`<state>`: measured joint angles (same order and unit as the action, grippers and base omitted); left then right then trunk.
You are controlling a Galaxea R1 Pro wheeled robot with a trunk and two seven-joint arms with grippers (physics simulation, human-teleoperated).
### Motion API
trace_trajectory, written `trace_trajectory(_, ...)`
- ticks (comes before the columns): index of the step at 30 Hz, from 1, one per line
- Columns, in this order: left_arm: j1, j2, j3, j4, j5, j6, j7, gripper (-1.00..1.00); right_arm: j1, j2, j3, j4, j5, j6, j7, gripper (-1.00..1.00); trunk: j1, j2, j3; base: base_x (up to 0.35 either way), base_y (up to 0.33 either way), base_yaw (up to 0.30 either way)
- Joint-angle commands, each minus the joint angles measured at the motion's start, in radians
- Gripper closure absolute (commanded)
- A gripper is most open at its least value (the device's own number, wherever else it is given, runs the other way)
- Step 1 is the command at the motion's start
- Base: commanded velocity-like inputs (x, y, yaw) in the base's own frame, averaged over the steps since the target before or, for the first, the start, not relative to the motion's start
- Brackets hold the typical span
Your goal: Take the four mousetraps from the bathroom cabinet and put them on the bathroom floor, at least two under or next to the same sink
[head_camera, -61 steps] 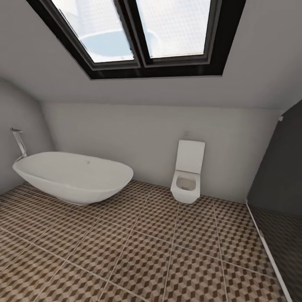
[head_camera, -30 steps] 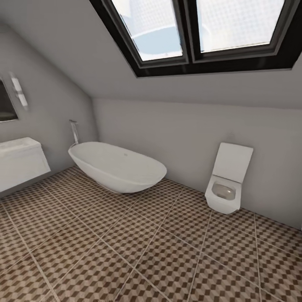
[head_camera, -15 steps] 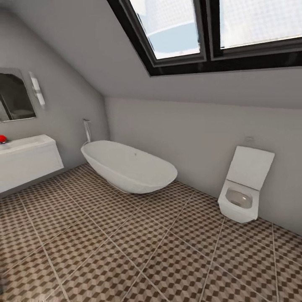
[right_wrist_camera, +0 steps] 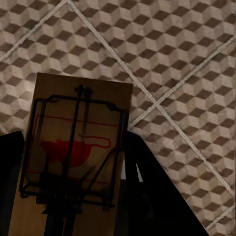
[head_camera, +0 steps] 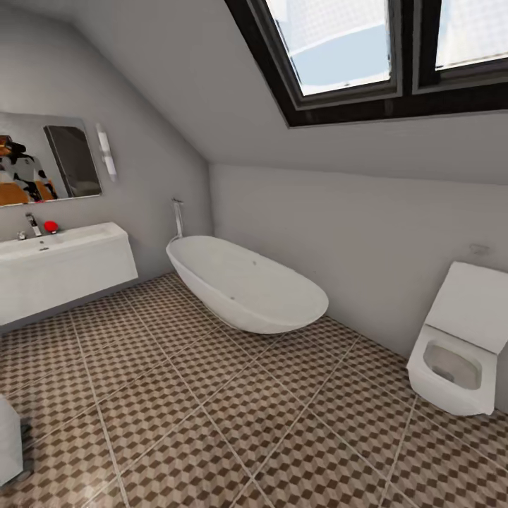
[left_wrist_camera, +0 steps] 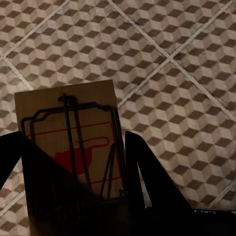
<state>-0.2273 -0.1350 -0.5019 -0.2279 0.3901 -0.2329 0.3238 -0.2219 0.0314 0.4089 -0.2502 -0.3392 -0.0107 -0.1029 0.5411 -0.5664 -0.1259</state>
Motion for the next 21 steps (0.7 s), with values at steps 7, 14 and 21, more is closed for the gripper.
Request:
trace_trajectory(7,-0.001,0.000,-0.009,0.001,0.004,-0.003,0.009,1.00,-0.001,0.004,0.009,0.000,-0.014,-0.002,-0.006,1.00,0.001,-0.001,-0.002,0.267,-0.118,0.287)
trace_trajectory(14,-0.001,0.000,-0.009,0.001,0.004,-0.003,0.009,1.00,-0.001,0.009,0.009,0.000,-0.014,-0.002,-0.006,1.00,0.001,-0.001,-0.002,0.267,-0.140,0.287)
trace_trajectory(21,-0.001,0.000,-0.009,0.001,0.004,-0.003,0.009,1.00,-0.001,0.010,0.008,0.000,-0.014,-0.002,-0.006,1.00,0.001,-0.001,-0.002,0.267,-0.136,0.250)
